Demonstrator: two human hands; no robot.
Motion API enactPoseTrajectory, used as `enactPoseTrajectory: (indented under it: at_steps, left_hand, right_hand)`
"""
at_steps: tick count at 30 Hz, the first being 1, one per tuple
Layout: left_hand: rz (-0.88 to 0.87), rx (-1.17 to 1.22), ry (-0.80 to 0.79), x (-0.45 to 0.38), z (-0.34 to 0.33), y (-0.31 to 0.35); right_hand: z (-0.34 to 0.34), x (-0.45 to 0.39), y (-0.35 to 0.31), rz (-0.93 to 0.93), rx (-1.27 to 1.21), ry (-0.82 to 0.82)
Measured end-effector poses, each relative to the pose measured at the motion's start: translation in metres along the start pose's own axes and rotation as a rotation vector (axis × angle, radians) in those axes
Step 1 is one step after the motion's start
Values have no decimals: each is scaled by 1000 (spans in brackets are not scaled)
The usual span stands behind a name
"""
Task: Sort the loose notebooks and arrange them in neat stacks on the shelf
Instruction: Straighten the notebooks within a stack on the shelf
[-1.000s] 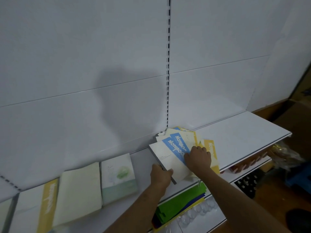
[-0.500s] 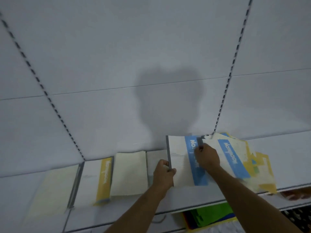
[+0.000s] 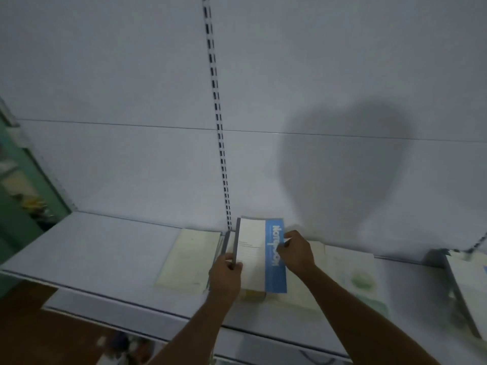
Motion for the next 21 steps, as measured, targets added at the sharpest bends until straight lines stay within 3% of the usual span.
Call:
enactPoseTrajectory:
  at_steps: [9, 16, 21]
  left_hand:
    - [11, -351, -137, -42, 28, -38]
    - [53, -451, -211, -55, 20, -56]
    - [58, -460, -185, -53, 19, -57]
  right_hand:
    - [-62, -16, -39, -57, 221, -116]
    - [-80, -16, -47, -44, 483, -104]
    - [-82, -13, -48, -28, 521, -83]
Point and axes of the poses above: each hand's wrist, its own x-axis away from the middle knuckle, its own z-axis out of the back of the hand, y = z × x, the point moved 6 cm from there along -x, towards the middle knuckle, and after that the axes turned 12 degrees about x, right-handed, at the moved point
